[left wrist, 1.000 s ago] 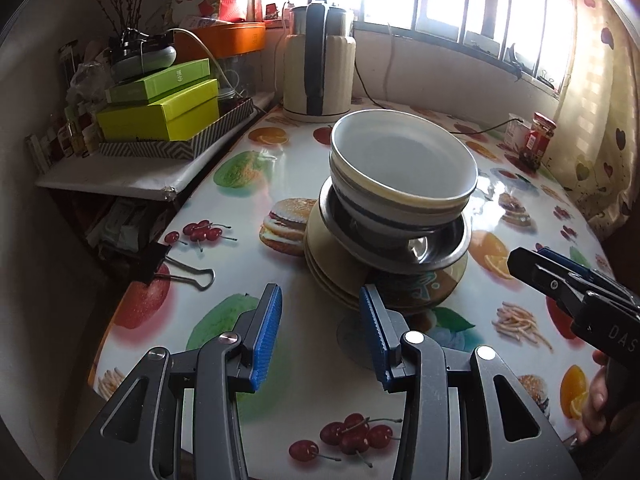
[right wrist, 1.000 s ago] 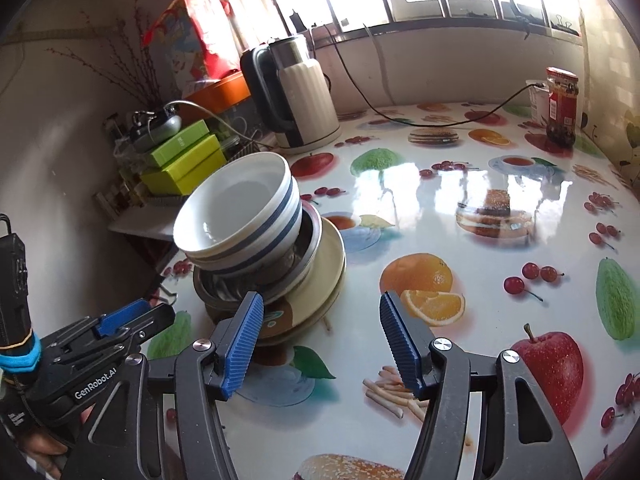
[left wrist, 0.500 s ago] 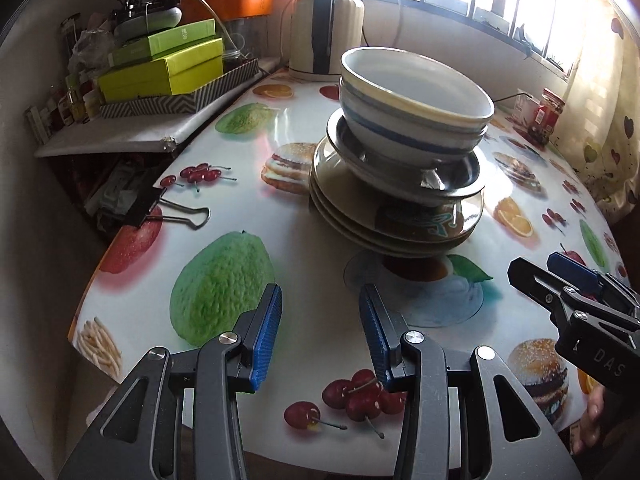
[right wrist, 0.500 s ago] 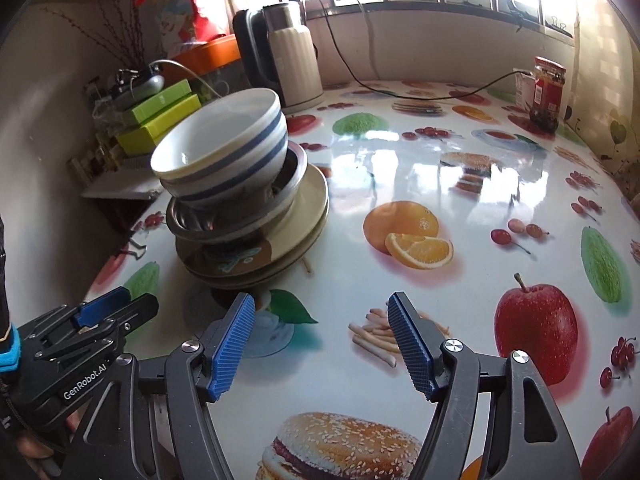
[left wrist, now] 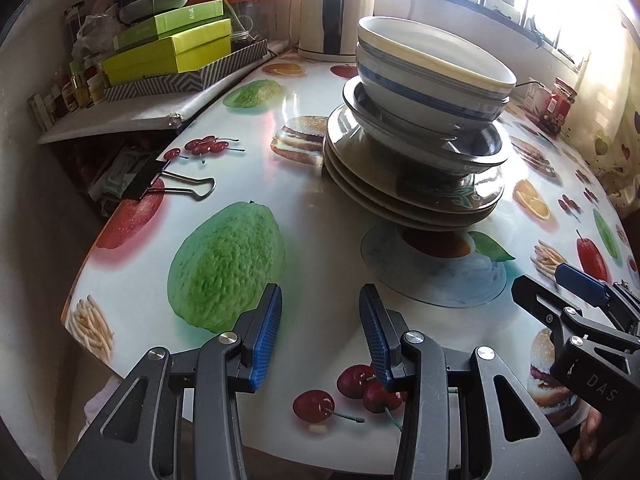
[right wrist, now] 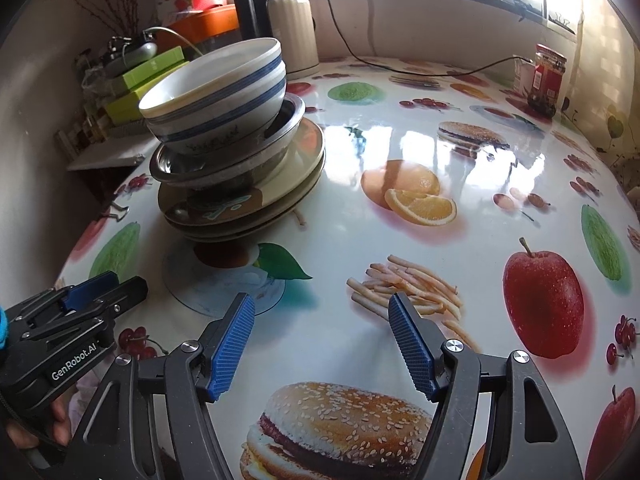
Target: Organize plates and bowls
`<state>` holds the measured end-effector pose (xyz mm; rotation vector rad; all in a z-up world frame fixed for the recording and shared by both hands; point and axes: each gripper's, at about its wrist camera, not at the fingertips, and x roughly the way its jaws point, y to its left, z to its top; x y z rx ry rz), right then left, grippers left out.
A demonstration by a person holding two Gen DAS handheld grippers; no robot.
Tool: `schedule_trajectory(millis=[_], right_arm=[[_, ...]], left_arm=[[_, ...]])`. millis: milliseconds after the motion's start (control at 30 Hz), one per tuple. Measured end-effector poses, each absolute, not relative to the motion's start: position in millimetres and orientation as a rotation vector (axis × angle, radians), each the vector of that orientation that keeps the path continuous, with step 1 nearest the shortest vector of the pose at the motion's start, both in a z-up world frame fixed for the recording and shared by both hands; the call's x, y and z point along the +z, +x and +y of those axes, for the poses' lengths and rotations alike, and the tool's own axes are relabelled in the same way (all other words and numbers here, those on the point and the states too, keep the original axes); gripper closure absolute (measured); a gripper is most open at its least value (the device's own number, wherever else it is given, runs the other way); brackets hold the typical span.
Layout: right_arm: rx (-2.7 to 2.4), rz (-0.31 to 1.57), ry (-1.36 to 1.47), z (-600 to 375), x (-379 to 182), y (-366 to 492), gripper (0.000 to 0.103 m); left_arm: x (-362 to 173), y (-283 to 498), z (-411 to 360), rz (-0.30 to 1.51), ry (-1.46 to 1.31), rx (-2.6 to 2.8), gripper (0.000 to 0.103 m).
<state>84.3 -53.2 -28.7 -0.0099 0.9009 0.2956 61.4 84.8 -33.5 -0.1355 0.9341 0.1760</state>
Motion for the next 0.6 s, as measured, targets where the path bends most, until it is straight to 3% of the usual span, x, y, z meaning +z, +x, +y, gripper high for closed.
schedule_trajectory(millis=[333, 600], right_arm=[[0.254, 0.900, -0.046, -52.4, -31.9, 86.3, 0.019], [0.227, 0.888, -0.076, -50.3, -34.7, 82.6, 0.017]], left_arm=[[-35.2, 63.4, 78.6, 0.924, -0.107, 0.181, 0.055], [-36.2, 63.7, 77.4, 0.917, -0.107, 0.181, 0.051]])
